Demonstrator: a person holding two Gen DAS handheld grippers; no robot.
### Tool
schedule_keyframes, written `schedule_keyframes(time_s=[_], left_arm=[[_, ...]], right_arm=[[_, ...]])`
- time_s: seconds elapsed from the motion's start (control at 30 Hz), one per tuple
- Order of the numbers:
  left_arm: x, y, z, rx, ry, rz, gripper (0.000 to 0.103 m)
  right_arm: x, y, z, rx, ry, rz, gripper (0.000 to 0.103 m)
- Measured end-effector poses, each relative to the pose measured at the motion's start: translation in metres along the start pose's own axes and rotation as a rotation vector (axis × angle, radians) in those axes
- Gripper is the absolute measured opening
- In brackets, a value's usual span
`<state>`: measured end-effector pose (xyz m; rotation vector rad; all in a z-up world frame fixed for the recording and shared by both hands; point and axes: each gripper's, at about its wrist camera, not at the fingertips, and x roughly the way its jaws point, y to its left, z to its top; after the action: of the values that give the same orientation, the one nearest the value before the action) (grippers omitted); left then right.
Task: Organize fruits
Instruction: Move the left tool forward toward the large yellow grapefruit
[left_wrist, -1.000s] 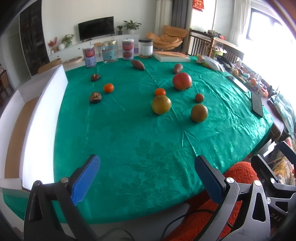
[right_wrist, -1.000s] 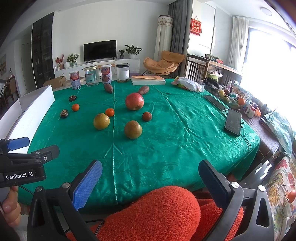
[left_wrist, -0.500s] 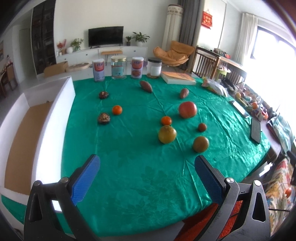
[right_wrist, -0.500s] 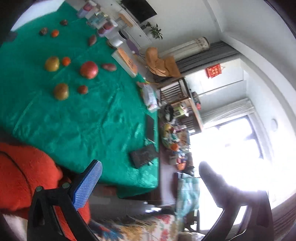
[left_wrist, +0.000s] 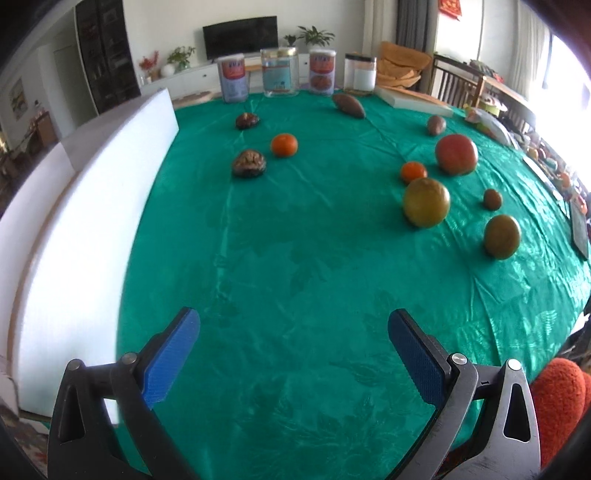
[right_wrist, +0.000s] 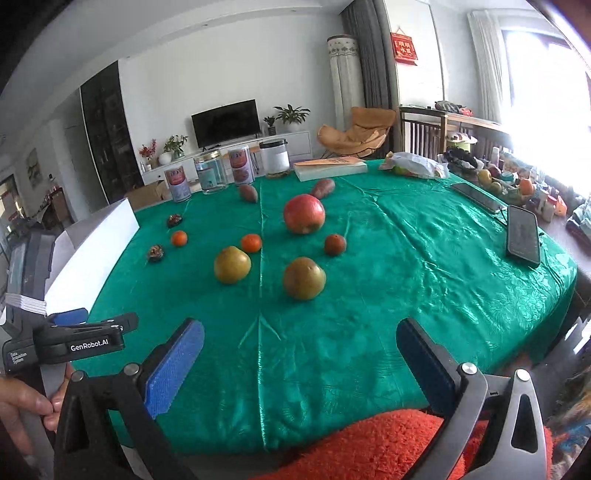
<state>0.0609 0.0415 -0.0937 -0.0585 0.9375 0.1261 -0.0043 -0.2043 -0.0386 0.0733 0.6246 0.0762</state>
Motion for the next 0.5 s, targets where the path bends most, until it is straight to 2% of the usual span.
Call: schedule_keyframes(time_s=[0.23, 0.5], left_arm=[[0.038, -0.011, -0.008, 0.019, 0.098, -0.005, 0.103], [0.037, -0.01, -0.01, 0.007, 0.074, -0.01, 0.103]], right_arm=[[0.002, 0.005, -0.005, -0.052, -0.004, -0.025, 0.103], [0.02, -0.011, -0.007, 0.025, 0.077, -0.014, 0.103]])
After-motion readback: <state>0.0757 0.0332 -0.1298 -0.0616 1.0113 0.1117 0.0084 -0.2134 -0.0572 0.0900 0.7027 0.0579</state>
